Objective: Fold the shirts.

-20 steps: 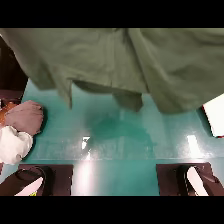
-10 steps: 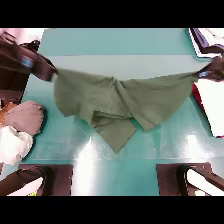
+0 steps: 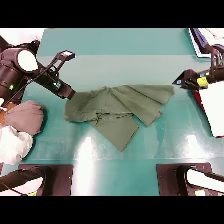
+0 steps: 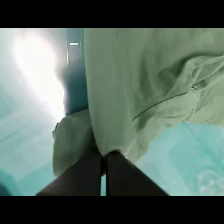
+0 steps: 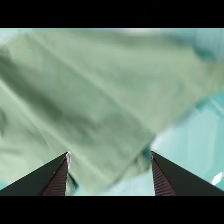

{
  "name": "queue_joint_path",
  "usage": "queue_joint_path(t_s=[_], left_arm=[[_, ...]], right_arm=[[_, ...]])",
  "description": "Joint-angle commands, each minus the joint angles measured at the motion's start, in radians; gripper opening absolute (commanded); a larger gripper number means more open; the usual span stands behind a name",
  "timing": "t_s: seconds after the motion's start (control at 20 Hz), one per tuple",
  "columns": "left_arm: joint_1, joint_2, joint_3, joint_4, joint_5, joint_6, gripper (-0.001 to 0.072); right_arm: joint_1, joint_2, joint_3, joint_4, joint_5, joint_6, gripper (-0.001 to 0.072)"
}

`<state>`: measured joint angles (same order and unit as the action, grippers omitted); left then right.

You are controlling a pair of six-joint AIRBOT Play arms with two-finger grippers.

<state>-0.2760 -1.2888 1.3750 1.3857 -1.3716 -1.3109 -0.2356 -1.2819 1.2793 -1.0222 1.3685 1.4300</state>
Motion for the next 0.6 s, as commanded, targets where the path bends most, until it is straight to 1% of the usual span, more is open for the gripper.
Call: queue_joint_path(t_s=[0.0,0.15,0.2,0.25,0.3,0.35,0.45,0.55], left_arm=[[0.000,-0.006,-0.007,-0.007,0.018,0.001,0.0027],[0.000,-0.006,-0.007,-0.010,0.034,0.000,0.0027],[0.000,-0.006,-0.007,-0.010,0.038,0.000,0.0027],[0.000,-0.006,-0.007,-0.010,0.039,0.000,0.0027],[0.000,-0.006,-0.007,-0.010,0.038,0.000,0.0027],[0.000,-0.006,-0.007,-0.010,0.037,0.000,0.0027],[0.000,-0.006,-0.007,-0.010,0.037,0.000,0.0027],[0.000,-0.006,-0.007,-0.010,0.034,0.000,0.0027]], right_arm=[[0.023,0.098,-0.180,0.002,0.019,-0.025,0.0571],[0.140,0.203,-0.431,0.010,-0.122,-0.011,0.0570],[0.184,0.221,-0.489,0.010,-0.171,0.003,0.0570],[0.233,0.231,-0.537,0.010,-0.216,0.010,0.0554],[0.280,0.231,-0.570,0.010,-0.253,0.011,0.0520],[0.317,0.225,-0.590,0.010,-0.279,0.016,0.0507],[0.373,0.185,-0.600,0.009,-0.307,0.039,0.0506],[0.401,0.134,-0.580,0.010,-0.312,0.040,0.0506]])
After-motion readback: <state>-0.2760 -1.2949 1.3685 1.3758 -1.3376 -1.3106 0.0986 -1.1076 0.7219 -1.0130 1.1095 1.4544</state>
